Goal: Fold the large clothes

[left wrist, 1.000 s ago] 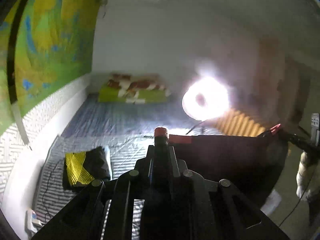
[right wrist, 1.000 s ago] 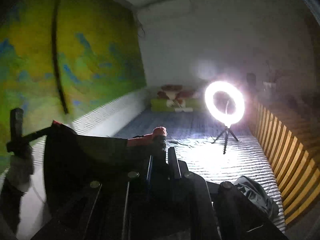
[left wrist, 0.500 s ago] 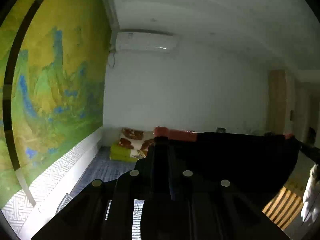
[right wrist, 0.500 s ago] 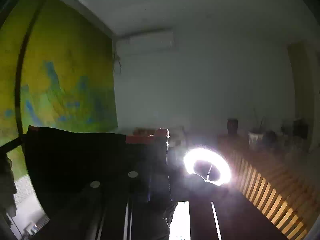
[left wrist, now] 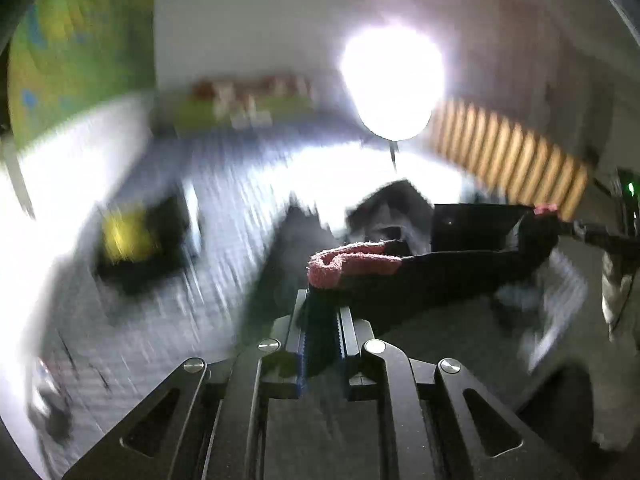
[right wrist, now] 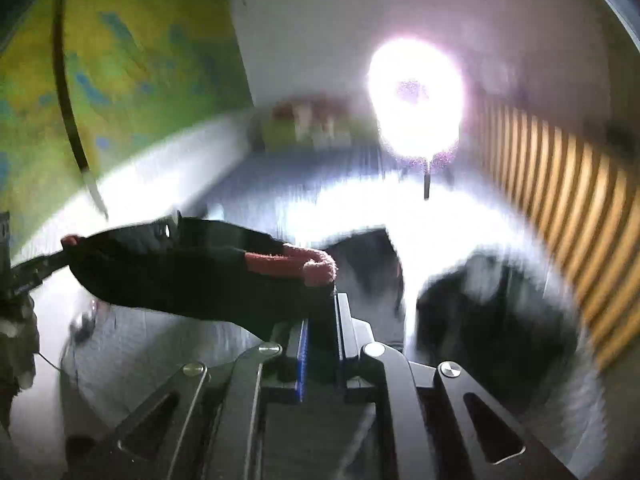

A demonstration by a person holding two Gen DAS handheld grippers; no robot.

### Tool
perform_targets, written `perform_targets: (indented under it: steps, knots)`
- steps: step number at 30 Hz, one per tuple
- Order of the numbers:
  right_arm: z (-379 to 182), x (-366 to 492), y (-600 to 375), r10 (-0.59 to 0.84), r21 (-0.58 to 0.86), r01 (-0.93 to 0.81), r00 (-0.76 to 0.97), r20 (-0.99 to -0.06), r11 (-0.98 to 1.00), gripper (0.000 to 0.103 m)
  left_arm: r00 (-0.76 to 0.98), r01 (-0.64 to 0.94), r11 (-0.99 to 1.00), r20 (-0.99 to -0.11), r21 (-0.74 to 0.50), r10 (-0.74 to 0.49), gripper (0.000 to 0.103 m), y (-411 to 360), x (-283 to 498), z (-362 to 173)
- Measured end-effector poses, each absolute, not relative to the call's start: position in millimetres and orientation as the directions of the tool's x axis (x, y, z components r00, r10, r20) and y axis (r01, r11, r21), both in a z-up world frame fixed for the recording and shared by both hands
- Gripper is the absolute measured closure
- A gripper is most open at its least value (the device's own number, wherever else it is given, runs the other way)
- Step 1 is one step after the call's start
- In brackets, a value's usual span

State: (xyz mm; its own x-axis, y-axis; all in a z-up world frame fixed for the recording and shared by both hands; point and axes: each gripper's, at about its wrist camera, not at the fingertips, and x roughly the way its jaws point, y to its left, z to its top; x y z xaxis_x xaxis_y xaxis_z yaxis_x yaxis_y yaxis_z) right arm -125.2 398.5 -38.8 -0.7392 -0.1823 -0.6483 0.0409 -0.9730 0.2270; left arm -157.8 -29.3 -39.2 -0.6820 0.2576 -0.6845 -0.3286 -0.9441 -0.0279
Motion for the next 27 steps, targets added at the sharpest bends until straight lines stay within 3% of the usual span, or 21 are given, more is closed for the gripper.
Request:
perform_targets:
  steps: [3, 6, 16, 18, 20, 22, 27]
  knots:
    - [-100.7, -100.4, 390.0, -0.210, 0.274, 0.009, -0.667, -0.715, -0.962, 0.093, -0.592, -0.296, -0.951, -0.763, -0.091, 0.258, 0.091, -33.6, -133.8, -109.0]
    - [-126.6, -95.4, 392.1, -0.197, 0.255, -0.001, -0.635, -0.747, -0.967, 0.093, -0.567, -0.281, -0.951, -0.778, -0.126, 0.270, 0.091, -34.0, -114.2, -147.4]
    - [-126.5, -36.8, 388.1, -0.187, 0.177, 0.067, -0.477, -0.859, -0.982, 0.088, -0.495, -0.337, -0.932, -0.817, -0.133, 0.295, 0.085, -60.5, -73.7, -111.5]
    - [-113.4, -31.4, 388.7, -0.173, 0.157, 0.074, -0.490, -0.854, -0.985, 0.086, -0.513, -0.312, -0.938, -0.804, -0.150, 0.300, 0.077, -76.7, -74.4, -95.5]
    - [-93.6, -34.3, 390.7, -0.186, 0.166, 0.085, -0.519, -0.834, -0.982, 0.079, -0.544, -0.283, -0.948, -0.789, -0.148, 0.286, 0.075, -89.8, -84.9, -79.1]
    - [-73.6, -48.6, 389.2, -0.201, 0.177, 0.099, -0.559, -0.804, -0.979, 0.062, -0.579, -0.247, -0.959, -0.773, -0.136, 0.259, 0.075, -100.6, -107.1, -69.6]
    - [-40.1, -132.0, 355.2, -0.279, 0.203, 0.192, -0.613, -0.739, -0.960, 0.057, -0.620, -0.153, -0.972, -0.749, -0.177, 0.234, 0.075, -117.8, -189.8, -68.6]
